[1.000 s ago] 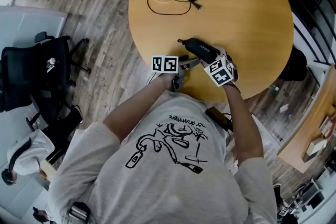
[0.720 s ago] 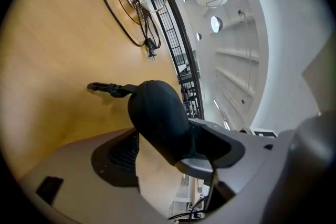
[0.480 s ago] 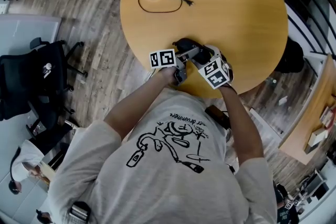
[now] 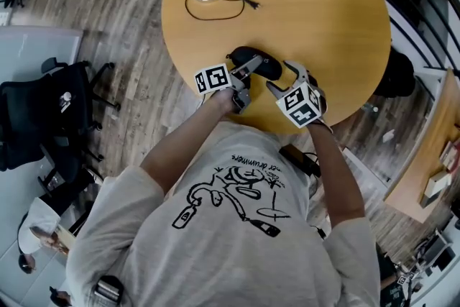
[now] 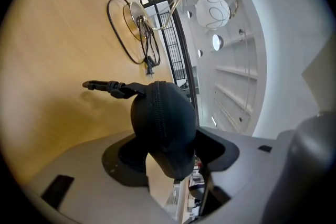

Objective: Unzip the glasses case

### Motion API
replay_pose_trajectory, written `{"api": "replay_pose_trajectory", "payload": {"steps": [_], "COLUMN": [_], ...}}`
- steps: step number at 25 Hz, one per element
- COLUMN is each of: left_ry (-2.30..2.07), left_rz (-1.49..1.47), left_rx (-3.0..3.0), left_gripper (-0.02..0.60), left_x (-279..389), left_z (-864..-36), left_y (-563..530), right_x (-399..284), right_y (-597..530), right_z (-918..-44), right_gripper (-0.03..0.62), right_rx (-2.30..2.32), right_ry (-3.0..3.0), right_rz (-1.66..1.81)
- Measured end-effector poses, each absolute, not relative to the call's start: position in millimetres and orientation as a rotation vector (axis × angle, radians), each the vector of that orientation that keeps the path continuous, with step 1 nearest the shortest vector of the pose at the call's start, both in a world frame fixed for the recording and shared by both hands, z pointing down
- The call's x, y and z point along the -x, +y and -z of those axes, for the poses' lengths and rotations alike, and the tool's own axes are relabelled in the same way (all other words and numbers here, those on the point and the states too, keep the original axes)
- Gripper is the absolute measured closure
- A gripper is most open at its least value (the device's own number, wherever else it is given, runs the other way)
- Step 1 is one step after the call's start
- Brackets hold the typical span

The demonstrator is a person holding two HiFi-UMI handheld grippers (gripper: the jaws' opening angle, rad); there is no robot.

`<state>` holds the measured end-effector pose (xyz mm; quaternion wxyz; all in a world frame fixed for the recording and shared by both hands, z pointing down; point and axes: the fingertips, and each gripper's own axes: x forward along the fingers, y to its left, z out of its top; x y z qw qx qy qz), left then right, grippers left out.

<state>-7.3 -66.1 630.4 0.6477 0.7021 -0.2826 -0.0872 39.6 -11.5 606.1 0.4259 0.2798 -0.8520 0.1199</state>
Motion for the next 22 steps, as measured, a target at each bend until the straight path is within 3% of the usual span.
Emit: {"api": "replay_pose_trajectory", "payload": {"steps": [6, 11, 17, 22], "left_ry": [-0.679, -0.602, -0.569, -0.564], "left_rz": [0.336, 0.428, 0.401, 0.402], "left_rx": [-1.598, -1.608, -1.610, -1.611], "left_gripper": [0.314, 0.316, 0.318, 0.319], "left_x": [29.2, 18.7, 10.1, 7.4], "left_z": [-590.4, -564.5, -560.1, -560.0], "left_y": [-88.3, -89.7, -83.9, -84.5], "right_x": [-54.6, -50.4, -52.6, -56.5], "right_y": [-3.9, -5.7, -14.7, -15.8], "right_z": [-583.5, -588.3, -587.0, -587.1], "right_gripper": [0.299, 0.431, 0.442, 0.544], "right_rx": [-0.780, -0.807, -0.859, -0.880], "right_ry": [-2.159, -2.165, -2.180, -2.191], "right_rz": [-0.330, -0.341, -0.330, -0.354]}}
